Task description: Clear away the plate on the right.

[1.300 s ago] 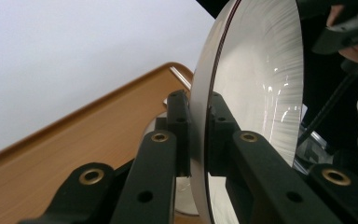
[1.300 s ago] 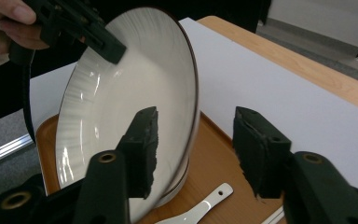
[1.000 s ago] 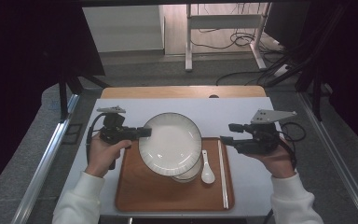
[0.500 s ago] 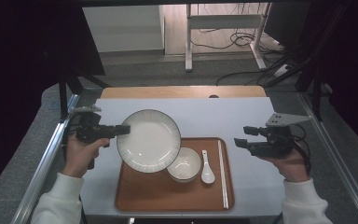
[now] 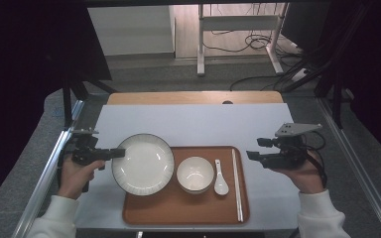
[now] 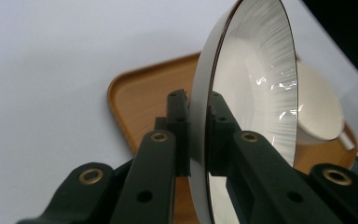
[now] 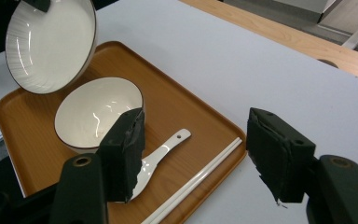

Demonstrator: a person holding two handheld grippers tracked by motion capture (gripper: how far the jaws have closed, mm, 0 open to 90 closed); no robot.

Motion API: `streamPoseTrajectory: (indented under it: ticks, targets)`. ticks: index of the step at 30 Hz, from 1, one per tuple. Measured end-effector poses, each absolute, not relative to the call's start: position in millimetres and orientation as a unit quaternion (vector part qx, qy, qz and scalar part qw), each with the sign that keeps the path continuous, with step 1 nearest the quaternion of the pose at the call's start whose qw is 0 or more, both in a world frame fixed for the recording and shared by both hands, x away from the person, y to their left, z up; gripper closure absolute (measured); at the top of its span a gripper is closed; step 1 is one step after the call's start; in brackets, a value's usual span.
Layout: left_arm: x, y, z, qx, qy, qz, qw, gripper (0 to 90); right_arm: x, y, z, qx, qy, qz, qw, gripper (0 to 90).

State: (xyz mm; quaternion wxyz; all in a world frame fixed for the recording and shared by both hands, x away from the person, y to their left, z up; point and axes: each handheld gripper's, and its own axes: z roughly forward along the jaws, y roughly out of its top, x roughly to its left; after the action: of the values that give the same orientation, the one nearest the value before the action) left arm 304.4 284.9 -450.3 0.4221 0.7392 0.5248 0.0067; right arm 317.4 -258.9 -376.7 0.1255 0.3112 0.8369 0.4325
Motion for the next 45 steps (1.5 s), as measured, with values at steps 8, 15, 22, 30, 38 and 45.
streamPoseTrajectory:
  ticks: [8,15,22,30,38,45]
  targets:
    - [308.6,281.3,-471.3,0.752,0.525,-0.013,0.398,83.1,318.5,-259.1,-378.3,0.313,0.839,0.428,0.124,37.2]
    - [317.0,276.4,-485.0,0.761,0.520,-0.038,0.385,83.7,318.2,-260.0,-378.8,0.315,0.840,0.425,0.123,36.9]
    - [327.0,273.8,-493.5,0.767,0.524,-0.042,0.369,82.4,319.5,-260.4,-381.2,0.318,0.842,0.419,0.123,36.3]
    - [332.6,266.6,-502.8,0.772,0.529,-0.019,0.351,78.0,320.3,-258.6,-383.8,0.317,0.847,0.408,0.124,35.6]
    - [331.7,255.7,-508.0,0.784,0.533,0.036,0.316,74.8,321.4,-258.2,-386.6,0.319,0.851,0.399,0.119,34.6]
    - [330.7,249.1,-512.0,0.795,0.526,0.050,0.297,73.5,321.3,-258.0,-387.0,0.316,0.854,0.395,0.118,34.4]
